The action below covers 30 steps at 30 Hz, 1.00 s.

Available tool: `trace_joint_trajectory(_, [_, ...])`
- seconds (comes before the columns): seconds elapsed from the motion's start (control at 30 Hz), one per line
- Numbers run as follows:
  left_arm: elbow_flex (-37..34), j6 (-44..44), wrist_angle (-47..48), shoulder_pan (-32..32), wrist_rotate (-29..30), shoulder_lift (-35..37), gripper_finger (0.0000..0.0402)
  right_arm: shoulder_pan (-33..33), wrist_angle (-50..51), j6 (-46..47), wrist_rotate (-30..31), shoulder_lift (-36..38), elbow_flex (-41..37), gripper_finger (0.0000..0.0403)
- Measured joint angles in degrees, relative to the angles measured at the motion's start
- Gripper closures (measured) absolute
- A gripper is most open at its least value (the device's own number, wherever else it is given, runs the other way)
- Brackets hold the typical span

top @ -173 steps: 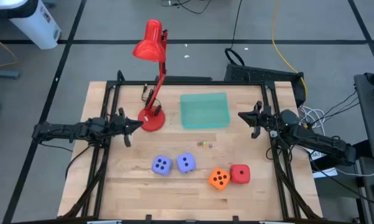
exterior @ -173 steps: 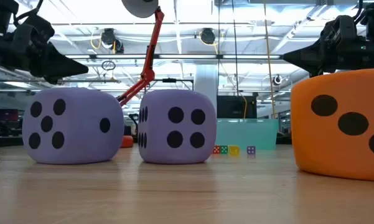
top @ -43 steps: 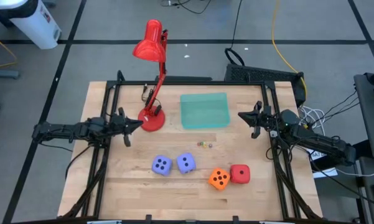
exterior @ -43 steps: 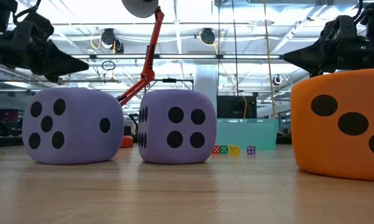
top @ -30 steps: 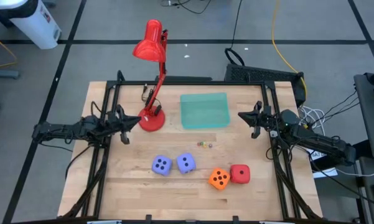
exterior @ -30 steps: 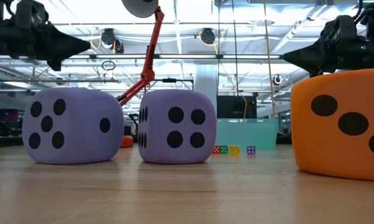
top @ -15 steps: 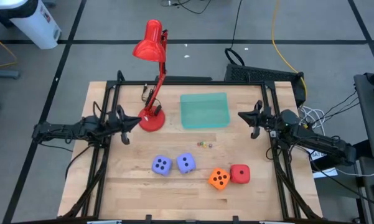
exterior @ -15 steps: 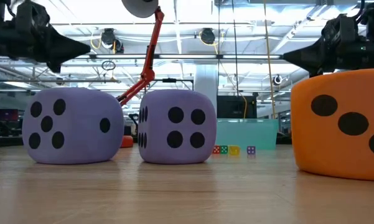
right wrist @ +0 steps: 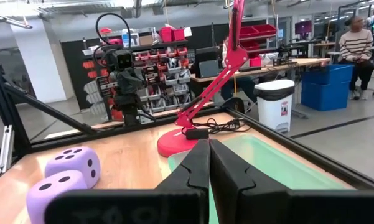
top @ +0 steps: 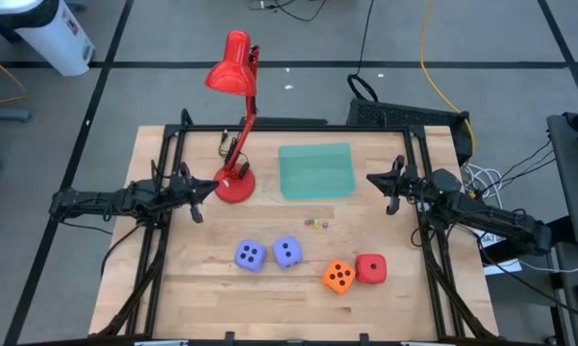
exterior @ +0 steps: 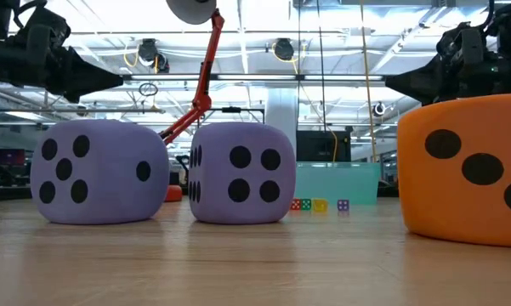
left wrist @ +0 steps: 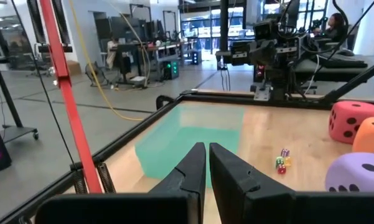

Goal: Pick & Place Dice
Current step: Put the large red dice into the bin

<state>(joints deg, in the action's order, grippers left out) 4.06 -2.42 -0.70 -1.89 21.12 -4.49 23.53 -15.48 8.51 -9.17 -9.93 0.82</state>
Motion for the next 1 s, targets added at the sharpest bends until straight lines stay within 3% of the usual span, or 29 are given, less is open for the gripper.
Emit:
trace_joint_trajectory(0.67, [0.02,-1.59,-3.23,0.00,1.89,0.00,0.0371,-0.01,-0.96,0.11,0.09,-1.14,-0.01,0.0403])
trace_joint_trajectory(1.0, [0.02,2.47,-3.46,-0.02,2.95,0.00,0.0371,-0.02,-0.98,-0.22,0.11,-1.14,0.00,0.0403])
